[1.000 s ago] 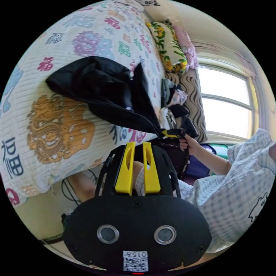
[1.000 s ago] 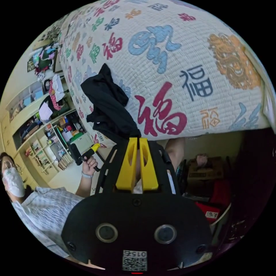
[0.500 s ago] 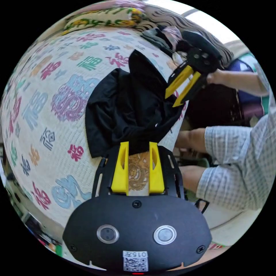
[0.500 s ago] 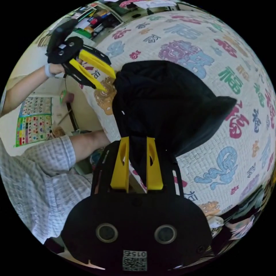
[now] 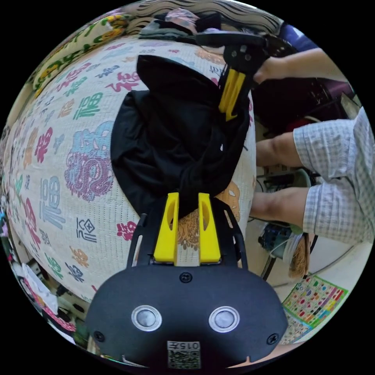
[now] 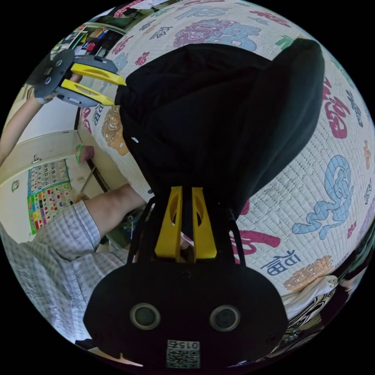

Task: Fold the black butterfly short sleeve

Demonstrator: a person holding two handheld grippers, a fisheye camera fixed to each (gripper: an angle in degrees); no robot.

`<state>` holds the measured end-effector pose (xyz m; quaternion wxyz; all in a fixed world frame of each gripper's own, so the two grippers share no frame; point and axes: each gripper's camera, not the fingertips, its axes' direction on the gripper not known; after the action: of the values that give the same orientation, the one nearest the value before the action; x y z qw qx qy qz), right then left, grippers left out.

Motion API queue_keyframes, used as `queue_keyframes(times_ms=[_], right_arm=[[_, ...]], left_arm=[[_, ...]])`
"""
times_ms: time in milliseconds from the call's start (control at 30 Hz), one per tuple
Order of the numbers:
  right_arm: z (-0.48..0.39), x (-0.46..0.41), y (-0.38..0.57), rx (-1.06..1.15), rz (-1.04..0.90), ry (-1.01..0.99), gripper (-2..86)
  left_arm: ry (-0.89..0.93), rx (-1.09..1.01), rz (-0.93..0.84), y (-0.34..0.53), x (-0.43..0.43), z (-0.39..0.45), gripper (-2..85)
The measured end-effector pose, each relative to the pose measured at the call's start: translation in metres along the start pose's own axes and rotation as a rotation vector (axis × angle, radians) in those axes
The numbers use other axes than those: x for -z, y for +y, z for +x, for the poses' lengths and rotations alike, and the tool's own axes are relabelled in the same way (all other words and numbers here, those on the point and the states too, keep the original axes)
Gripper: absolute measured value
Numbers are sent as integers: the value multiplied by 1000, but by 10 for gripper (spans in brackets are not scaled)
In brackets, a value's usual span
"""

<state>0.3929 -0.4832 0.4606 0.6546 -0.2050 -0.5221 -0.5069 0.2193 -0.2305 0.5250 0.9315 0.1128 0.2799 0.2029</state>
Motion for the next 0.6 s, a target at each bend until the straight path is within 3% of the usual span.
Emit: queue_keyframes(times_ms=[100,200,367,600], right_arm=[[-21,6,3,-27,22,-79,12],[-46,44,28,-66,103,-82,5],[-96,153,96,-129,341,-122,1],[-225,330,194,-77,638,20,-1]], left_arm=[[-33,-47,-55,-18,-7,16,21],[33,101,33,-19,29,15,8],[52,368,317,2,165,45,4],[-168,405,531,0,339,145,7]])
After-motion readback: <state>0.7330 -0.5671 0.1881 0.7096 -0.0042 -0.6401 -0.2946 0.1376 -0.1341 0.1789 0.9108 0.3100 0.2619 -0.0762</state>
